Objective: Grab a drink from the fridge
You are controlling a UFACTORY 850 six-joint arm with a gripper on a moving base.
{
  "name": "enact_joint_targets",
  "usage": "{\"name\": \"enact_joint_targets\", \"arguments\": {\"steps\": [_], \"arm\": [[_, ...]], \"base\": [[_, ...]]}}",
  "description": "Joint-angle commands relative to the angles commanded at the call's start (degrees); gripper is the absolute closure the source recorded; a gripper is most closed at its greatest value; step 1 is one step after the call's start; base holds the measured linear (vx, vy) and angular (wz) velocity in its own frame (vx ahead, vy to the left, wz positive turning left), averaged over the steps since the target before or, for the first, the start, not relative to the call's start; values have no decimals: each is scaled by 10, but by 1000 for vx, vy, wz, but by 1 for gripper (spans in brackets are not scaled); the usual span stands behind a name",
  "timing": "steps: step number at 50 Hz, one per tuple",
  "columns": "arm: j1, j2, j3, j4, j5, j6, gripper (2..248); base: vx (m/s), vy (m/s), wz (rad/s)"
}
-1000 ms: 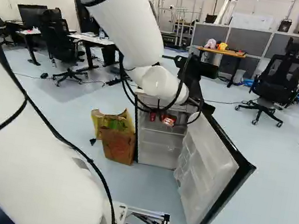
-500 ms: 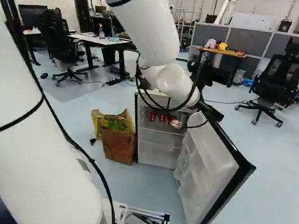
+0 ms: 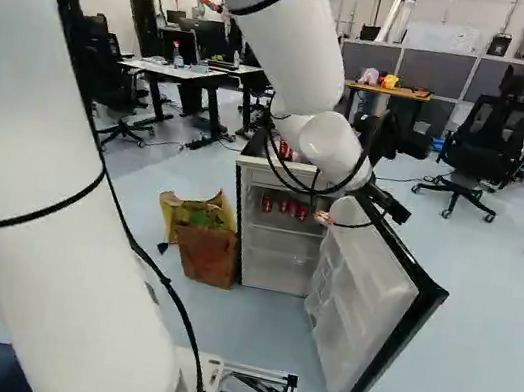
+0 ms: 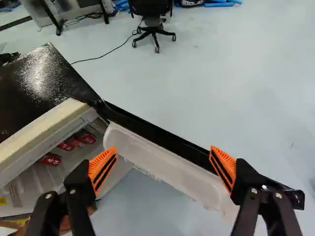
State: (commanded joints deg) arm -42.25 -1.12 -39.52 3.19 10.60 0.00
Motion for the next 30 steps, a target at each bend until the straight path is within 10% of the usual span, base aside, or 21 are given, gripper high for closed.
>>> {"name": "enact_joint_targets", "arguments": {"steps": [30], "arm": [[-39, -64, -68, 51, -37, 0, 3]], "base": [[0, 0, 0]]}}
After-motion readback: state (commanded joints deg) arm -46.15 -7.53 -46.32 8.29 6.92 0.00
